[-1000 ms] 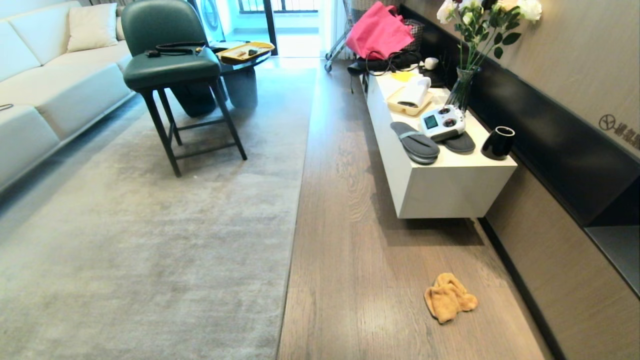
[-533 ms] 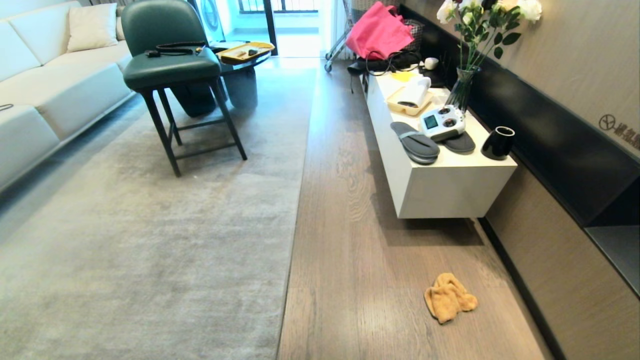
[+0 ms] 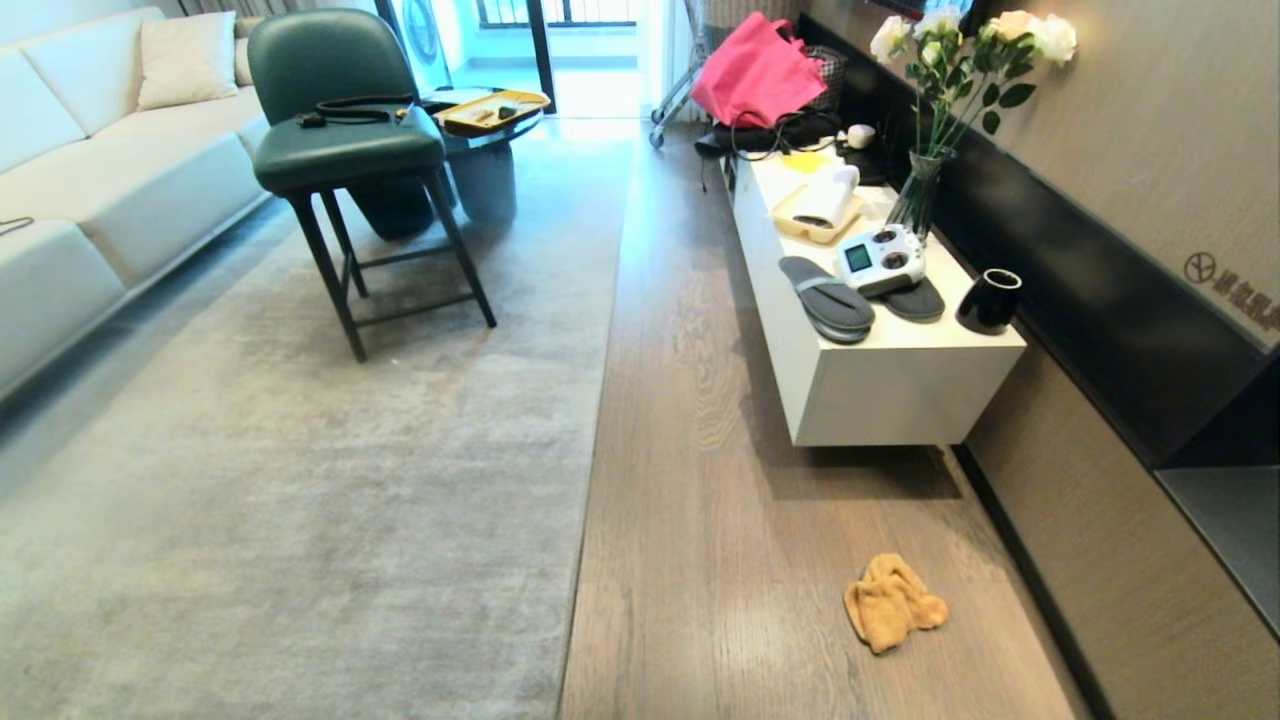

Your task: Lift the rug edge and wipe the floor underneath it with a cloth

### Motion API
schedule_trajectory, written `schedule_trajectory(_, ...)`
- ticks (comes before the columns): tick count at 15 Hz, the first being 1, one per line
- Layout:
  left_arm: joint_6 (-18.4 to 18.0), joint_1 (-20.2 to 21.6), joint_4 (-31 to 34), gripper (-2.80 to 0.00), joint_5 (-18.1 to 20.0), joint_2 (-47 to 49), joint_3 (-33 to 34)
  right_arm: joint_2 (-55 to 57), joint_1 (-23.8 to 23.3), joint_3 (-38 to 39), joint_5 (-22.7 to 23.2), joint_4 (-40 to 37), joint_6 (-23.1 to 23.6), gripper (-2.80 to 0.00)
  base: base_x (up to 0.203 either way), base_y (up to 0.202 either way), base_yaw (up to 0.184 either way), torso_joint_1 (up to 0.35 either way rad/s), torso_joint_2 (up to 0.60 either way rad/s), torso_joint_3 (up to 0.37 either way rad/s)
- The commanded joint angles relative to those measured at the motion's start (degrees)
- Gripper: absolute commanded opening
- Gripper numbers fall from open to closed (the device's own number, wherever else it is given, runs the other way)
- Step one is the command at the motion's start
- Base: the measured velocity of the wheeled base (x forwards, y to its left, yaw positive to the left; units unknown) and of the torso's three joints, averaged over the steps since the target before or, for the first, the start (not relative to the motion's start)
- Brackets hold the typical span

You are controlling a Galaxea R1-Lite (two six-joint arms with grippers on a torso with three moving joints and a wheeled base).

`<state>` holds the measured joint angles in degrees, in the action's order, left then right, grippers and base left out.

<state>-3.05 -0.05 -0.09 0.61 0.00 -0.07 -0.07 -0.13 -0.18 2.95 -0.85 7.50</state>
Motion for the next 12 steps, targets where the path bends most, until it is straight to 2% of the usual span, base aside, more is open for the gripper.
schedule_trajectory(1,0.0,0.0,0.0,-2.80,0.0,0.0,0.0,0.1,0.0,0.0,0.0,0.0,0.1,-2.80,0.000,0.000,0.000,-0.027,-0.41,-0.424)
schedule_trajectory(6,0.0,0.0,0.0,-2.80,0.0,0.0,0.0,0.1,0.0,0.0,0.0,0.1,0.1,-2.80,0.000,0.000,0.000,0.021,-0.44,-0.408)
schedule_trajectory(12,0.0,0.0,0.0,-2.80,-0.1,0.0,0.0,0.1,0.0,0.0,0.0,0.1,0.2,-2.80,0.000,0.000,0.000,0.099,-0.48,-0.378)
